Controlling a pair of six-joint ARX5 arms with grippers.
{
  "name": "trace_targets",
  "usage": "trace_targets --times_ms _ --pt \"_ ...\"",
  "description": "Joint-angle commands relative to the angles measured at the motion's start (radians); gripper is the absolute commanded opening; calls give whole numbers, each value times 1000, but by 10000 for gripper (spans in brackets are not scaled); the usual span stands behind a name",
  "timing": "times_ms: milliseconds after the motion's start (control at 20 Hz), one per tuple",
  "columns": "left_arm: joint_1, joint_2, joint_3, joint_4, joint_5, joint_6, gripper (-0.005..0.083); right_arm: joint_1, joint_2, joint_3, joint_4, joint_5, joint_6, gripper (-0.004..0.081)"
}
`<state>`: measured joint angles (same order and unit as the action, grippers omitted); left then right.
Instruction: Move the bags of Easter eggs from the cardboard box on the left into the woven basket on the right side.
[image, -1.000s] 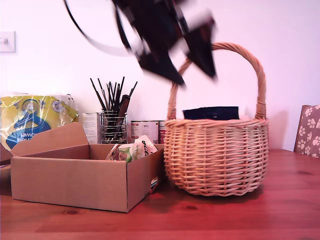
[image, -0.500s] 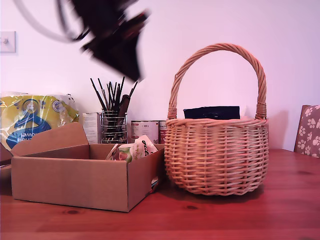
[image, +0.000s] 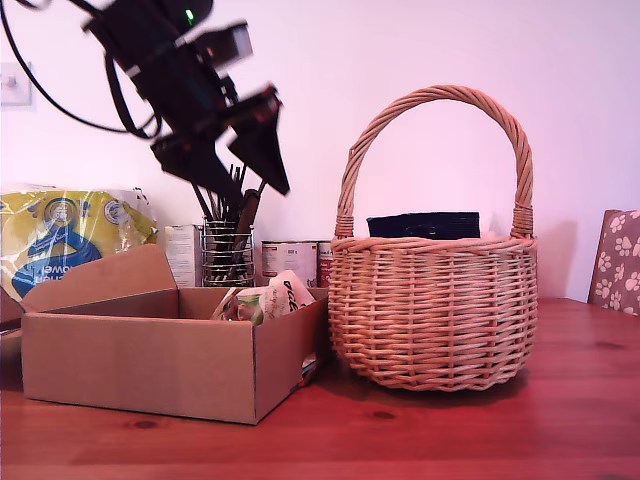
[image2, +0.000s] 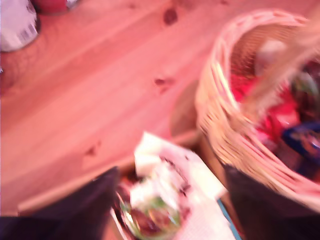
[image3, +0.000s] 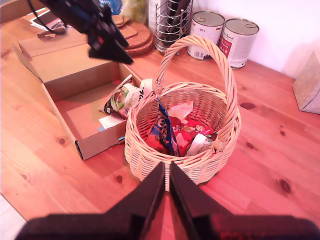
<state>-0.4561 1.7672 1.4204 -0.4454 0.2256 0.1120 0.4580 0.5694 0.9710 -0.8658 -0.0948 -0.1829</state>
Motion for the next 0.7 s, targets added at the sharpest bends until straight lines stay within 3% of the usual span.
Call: trace_targets --times_ms 0,650 --pt "-3 55 -15 5 -14 -15 765 -3 -5 -16 11 -2 3 -11" --pt "-5 289 -14 34 -133 -146 765 -2 -5 -16 23 -3 3 -11"
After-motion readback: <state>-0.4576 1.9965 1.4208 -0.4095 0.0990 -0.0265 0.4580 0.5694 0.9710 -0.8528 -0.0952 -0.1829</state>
